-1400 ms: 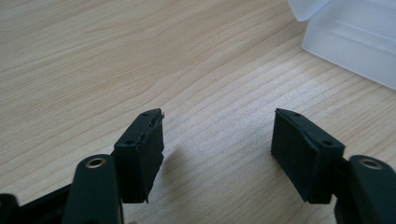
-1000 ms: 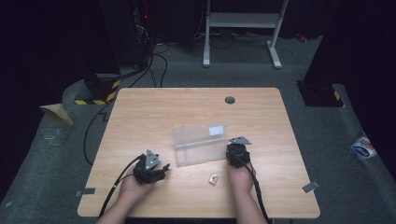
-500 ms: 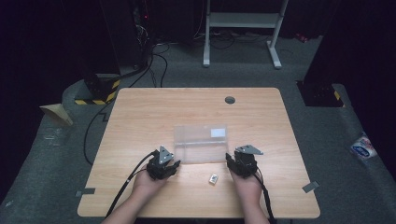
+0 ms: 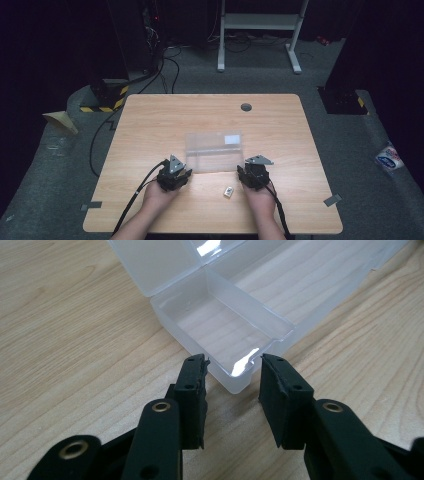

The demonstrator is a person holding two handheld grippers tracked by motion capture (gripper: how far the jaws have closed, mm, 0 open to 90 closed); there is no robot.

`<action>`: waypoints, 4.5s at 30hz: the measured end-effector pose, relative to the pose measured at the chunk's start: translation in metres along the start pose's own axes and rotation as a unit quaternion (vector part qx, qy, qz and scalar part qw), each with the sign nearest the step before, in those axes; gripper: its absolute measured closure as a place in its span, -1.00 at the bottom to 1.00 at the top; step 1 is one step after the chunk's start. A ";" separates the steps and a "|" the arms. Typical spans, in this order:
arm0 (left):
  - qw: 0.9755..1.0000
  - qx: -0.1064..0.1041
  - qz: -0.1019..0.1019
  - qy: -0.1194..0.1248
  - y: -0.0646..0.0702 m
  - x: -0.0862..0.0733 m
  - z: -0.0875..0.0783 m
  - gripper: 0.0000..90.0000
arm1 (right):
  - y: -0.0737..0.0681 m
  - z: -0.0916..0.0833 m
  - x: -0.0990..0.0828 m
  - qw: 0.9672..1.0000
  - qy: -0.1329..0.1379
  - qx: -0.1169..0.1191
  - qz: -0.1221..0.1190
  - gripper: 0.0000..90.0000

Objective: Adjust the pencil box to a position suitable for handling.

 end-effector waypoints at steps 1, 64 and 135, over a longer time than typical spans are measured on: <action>1.000 0.001 -0.001 0.000 0.000 0.000 0.000 0.41 | 0.000 0.000 0.000 1.000 0.000 -0.001 0.000 0.41; 0.993 0.051 -0.103 -0.015 -0.091 -0.090 -0.081 -0.14 | -0.005 -0.036 -0.020 0.995 0.039 0.055 -0.079 0.16; 0.995 0.043 -0.089 -0.021 -0.089 -0.089 -0.078 -0.38 | -0.071 -0.012 0.013 0.984 0.045 0.112 -0.129 0.27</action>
Point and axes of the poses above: each handheld gripper's, and its own axes: z roughly forward along the jaws, x roughly out of its top, y roughly to its right, the point moved 2 cm from there along z, roughly forward along the jaws, and after that the axes turned 5 degrees about x, right-handed, at the moved point
